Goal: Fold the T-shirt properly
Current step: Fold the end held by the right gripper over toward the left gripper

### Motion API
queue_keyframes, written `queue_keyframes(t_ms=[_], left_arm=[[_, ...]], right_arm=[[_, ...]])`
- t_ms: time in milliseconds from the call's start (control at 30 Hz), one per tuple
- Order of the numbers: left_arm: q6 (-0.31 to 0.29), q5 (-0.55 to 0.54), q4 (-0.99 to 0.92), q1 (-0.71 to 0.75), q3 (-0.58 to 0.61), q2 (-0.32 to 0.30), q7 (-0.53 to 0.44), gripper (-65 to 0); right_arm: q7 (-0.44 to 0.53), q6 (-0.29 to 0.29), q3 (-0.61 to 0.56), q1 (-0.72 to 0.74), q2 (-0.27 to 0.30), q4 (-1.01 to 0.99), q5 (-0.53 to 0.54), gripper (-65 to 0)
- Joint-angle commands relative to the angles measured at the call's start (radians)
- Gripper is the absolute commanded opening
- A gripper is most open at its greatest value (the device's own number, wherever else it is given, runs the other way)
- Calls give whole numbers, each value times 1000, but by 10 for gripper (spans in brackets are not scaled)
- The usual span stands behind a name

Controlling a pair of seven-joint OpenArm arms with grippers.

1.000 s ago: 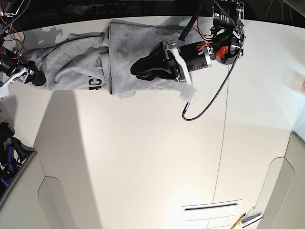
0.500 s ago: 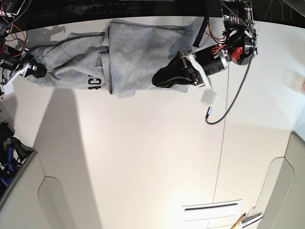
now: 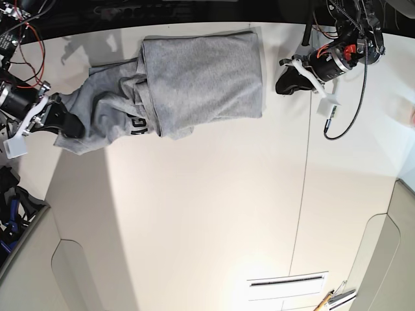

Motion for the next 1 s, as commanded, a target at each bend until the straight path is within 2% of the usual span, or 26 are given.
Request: queue_keyframes(t_ms=[0,167,300,467,600,767,967], left_arm=[[-6,-21,14,-2,-3,-7,-14,-650],[-6,-21,14,-2,-3,-7,-14,-650],[-6,-20,14,-2,-3,-7,-14,-650],[-6,-20,14,-2,-3,-7,-14,-650],[-6,-21,14,-2,-3,-7,-14,-650],[-6,-21,14,-2,-3,-7,-14,-650],[-6,-21,14,-2,-3,-7,-14,-650]], right_arm=[[15,4,-5,6,-21,36,34,-650],[15,4,-146,3,-149,50,24,-650],[66,4,-339,-8,-194,50,-65,-650],[146,3,-551,-8,-206,50,-200,-650],[212,2,-678,-8,-206,50,-306,-650],[293,-1,-794,-8,-207,50,-406,-650],[324,-1,-888,-8,-207,50,-485,-650]])
